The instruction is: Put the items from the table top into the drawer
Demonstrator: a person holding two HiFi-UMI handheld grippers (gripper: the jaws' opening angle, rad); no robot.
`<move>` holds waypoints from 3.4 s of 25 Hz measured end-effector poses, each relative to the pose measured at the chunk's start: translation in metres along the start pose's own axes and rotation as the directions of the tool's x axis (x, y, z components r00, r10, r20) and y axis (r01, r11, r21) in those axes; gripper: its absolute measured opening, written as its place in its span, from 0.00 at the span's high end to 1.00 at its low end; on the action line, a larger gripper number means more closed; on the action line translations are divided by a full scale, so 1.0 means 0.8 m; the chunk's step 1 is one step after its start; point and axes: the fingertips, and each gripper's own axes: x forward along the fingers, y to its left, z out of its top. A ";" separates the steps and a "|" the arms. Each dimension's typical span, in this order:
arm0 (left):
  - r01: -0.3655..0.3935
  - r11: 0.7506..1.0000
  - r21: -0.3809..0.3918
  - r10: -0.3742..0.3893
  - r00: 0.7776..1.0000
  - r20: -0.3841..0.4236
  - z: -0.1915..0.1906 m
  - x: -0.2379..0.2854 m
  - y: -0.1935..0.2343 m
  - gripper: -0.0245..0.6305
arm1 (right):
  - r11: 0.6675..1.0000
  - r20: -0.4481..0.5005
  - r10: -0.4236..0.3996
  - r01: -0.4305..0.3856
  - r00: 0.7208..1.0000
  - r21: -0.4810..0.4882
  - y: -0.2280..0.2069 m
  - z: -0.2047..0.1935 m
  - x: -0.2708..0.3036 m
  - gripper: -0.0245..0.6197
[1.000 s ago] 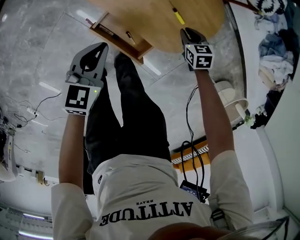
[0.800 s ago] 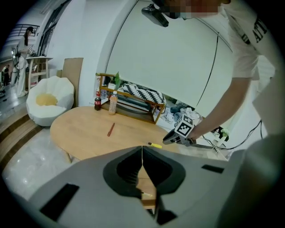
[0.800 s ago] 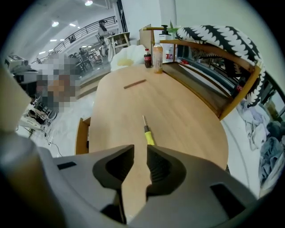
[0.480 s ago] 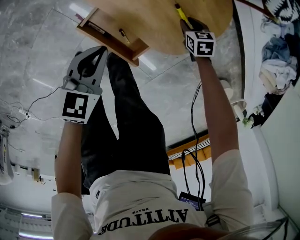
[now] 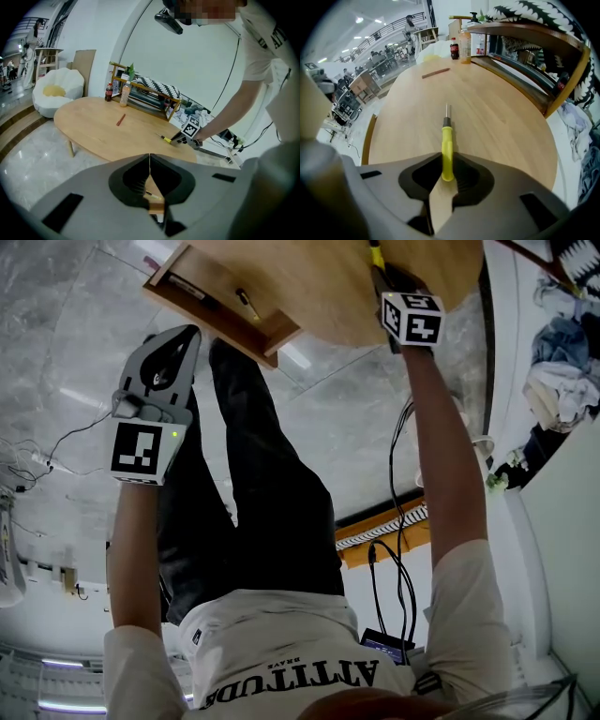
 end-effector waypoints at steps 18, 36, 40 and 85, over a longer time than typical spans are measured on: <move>-0.047 0.999 -0.014 0.048 0.999 0.018 -0.012 -0.019 0.054 0.93 | 0.997 0.027 0.077 -0.077 0.997 0.009 0.091 0.013 -0.007 0.83; 0.027 0.998 0.062 -0.026 1.000 -0.014 -0.056 -0.062 0.102 0.93 | 0.984 0.046 0.164 -0.166 0.985 0.059 0.274 0.023 0.000 0.83; 0.023 0.999 0.049 -0.022 1.000 -0.020 -0.072 -0.066 0.115 0.93 | 0.979 0.047 0.193 -0.196 0.980 0.061 0.315 0.024 0.010 0.83; 0.046 0.998 0.047 -0.045 0.999 -0.026 -0.085 -0.092 0.141 0.93 | 0.963 0.101 0.104 -0.126 0.989 0.237 0.370 0.031 0.023 0.87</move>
